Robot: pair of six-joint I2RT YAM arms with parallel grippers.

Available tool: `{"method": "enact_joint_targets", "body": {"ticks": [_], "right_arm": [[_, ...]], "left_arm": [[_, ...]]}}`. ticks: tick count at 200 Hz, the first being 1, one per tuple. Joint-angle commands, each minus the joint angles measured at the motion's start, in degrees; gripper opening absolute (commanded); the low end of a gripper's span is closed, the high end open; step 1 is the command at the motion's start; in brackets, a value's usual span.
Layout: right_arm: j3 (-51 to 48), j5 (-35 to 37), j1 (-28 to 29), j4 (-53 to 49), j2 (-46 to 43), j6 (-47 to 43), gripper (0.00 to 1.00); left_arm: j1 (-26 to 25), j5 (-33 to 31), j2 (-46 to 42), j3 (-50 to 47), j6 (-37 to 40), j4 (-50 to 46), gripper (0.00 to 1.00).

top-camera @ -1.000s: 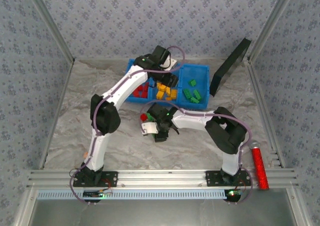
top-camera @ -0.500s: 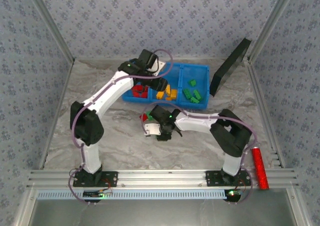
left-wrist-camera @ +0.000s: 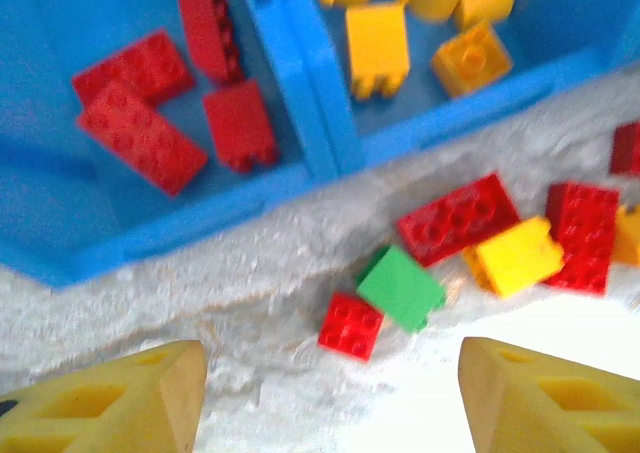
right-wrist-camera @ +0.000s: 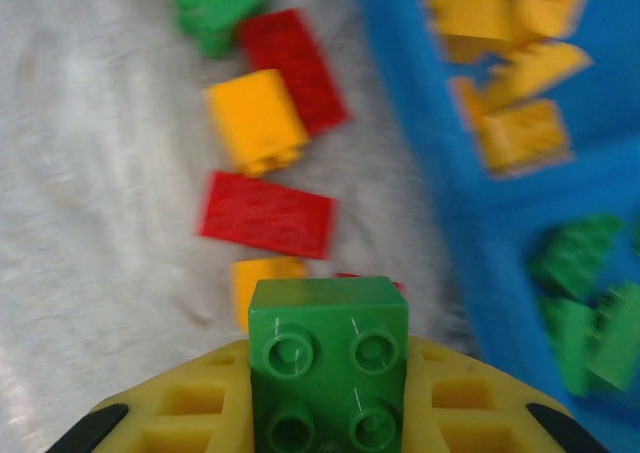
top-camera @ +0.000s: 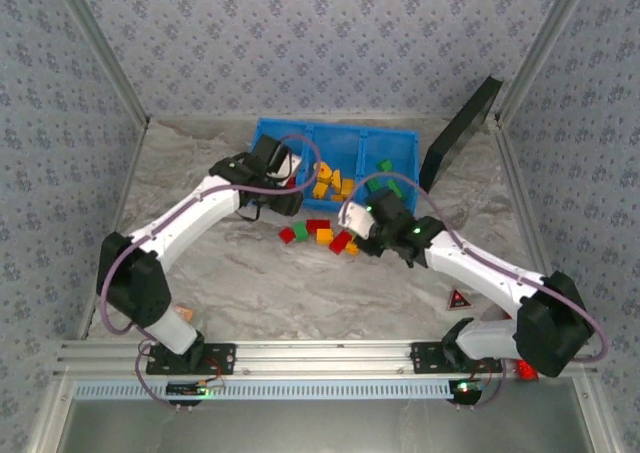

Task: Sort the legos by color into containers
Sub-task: Pick up the lego from the bottom-center of the table, then place the lego in the container.

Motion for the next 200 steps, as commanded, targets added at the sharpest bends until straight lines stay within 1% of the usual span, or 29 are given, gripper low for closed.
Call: {"method": "enact_joint_targets", "body": {"ticks": [1, 25, 34, 69, 117, 144, 147, 200], "right_arm": [[0.71, 2.5, -4.99, 4.58, -1.57, 5.45, 0.17], [2.98, 3.88, -9.88, 8.23, 0.57, 8.22, 0.17], [4.27, 4.06, -11.3, 8.88, 2.08, 9.02, 0.17], [9.92, 4.52, -14.82, 8.67, 8.64, 11.58, 0.17], [16.56, 5.79, -17.07, 7.41, 16.57, 13.92, 0.19], [18.71, 4.77, -18.41, 7.6, 20.44, 15.8, 0.2], [20.55, 4.77, -18.56, 7.54, 20.9, 15.92, 0.2], [26.1, 4.95, -19.0, 5.52, 27.75, 16.64, 0.23]], "left_arm": [[0.33, -2.26, -4.16, -4.38, 0.29, 2.16, 0.68], [0.29, -2.09, -6.03, -9.07, -0.88, 3.56, 0.68], [0.36, -1.59, -6.41, -10.91, -0.94, 6.12, 0.68], [0.09, -0.68, -6.63, -15.75, 0.02, 9.9, 0.68], [-0.83, 1.74, -6.02, -19.29, 1.05, 14.51, 0.69], [-1.36, 1.82, -4.93, -20.56, 2.0, 16.03, 0.69], [-1.41, 1.78, -4.76, -20.62, 1.99, 16.12, 0.69], [-1.81, 1.24, -1.25, -21.15, 2.29, 16.75, 0.69]]}}
